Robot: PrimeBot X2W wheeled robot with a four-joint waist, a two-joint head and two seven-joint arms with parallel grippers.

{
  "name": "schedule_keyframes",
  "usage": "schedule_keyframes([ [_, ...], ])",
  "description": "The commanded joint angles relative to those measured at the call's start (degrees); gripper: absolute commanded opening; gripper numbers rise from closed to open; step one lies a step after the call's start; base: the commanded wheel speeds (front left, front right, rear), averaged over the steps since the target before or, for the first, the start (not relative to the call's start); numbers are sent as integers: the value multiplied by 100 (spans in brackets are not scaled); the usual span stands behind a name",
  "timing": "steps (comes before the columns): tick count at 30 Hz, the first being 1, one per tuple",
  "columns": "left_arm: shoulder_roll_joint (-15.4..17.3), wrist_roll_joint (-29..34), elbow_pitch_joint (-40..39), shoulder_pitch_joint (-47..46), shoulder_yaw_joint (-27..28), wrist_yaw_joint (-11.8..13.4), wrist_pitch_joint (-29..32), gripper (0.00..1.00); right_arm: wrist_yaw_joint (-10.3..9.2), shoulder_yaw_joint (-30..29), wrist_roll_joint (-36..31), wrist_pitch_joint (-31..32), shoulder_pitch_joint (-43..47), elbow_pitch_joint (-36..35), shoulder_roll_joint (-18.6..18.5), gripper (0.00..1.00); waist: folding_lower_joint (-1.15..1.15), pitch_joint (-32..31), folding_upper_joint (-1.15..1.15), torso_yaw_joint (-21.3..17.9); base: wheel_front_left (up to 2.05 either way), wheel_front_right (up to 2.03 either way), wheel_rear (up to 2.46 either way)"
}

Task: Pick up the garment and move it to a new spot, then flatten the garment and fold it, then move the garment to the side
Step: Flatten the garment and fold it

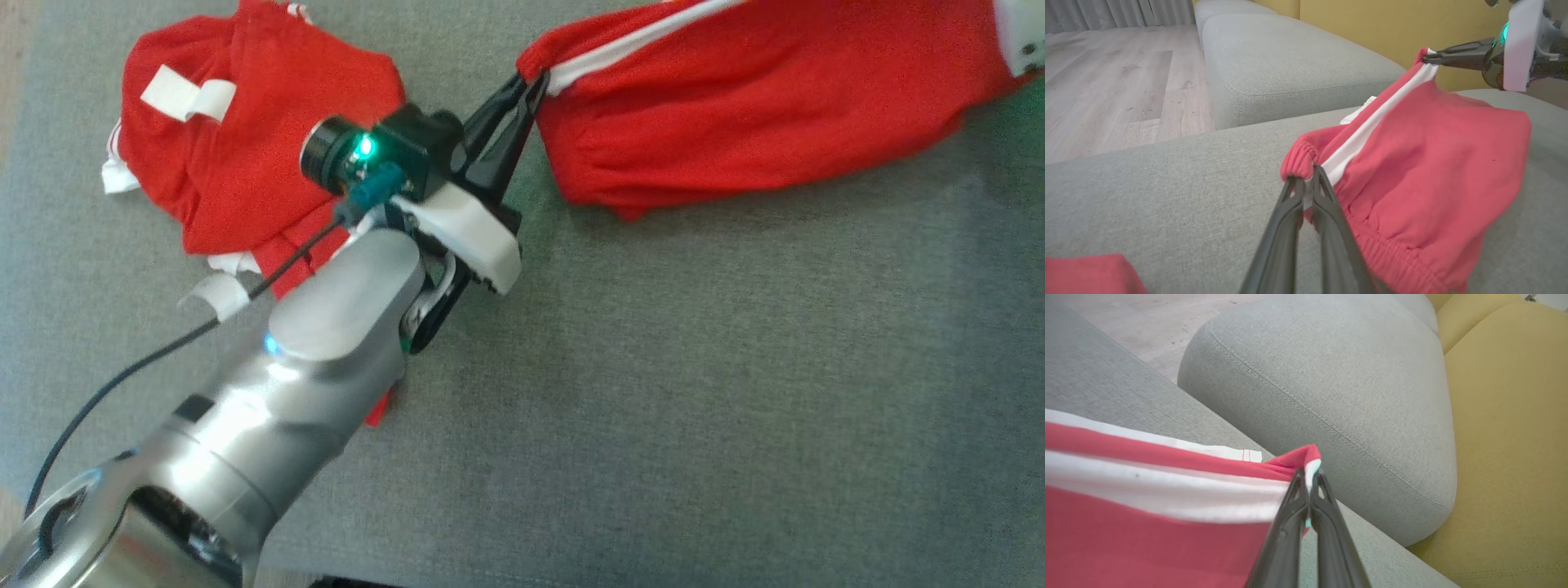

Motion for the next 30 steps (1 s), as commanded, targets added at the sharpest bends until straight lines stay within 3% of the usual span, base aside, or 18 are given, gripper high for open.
schedule_keyframes([
  [1, 81, 42, -22, -295, 274, -22, -77, 0, -5, 9, -73, -75, -200, -32, 49, 0, 0, 134, 0, 97, 0, 0, 0],
  [5, -24, 71, 149, -414, 338, -68, -130, 0, -5, -2, -253, -103, -397, 306, 122, 0, 0, 243, 0, 133, 0, 0, 0],
  [6, -48, 81, 187, -436, 352, -76, -140, 18, -5, -35, -323, -150, -450, 361, 111, 93, 0, 263, 0, 140, 0, 0, 0],
  [7, -71, 91, 225, -455, 368, -79, -148, 49, -5, -136, -361, -160, -500, 439, 105, 100, 0, 279, 0, 145, 0, 0, 0],
  [8, -92, 101, 263, -470, 384, -78, -155, 93, -5, -201, -414, -199, -530, 496, 120, 100, 0, 286, 0, 150, 0, 0, 0],
  [9, -113, 110, 307, -480, 404, -62, -160, 100, -5, -298, -444, -254, -551, 548, 138, 100, 0, 284, 0, 152, 0, 0, 0],
  [17, -83, 322, 517, -442, 652, 132, -182, 100, -5, -1136, -589, -834, -450, 858, 357, 100, 0, -40, 0, 85, 0, 0, 0],
  [23, 176, 713, -170, 2, 1522, 509, -184, 100, -5, -2140, -240, -1611, 12, 793, 717, 100, 0, -634, 0, -117, 0, 0, 0],
  [27, 300, 1084, -764, 544, 2112, 712, -184, 100, -5, -2724, 90, -1736, 546, 260, 1062, 100, 0, -1004, 0, -264, 0, 0, 0],
  [30, 379, 1396, -1232, 1055, 2518, 798, -185, 100, -5, -3022, 371, -1742, 1207, -581, 1445, 100, 0, -1265, 0, -398, 0, 0, 0],
])
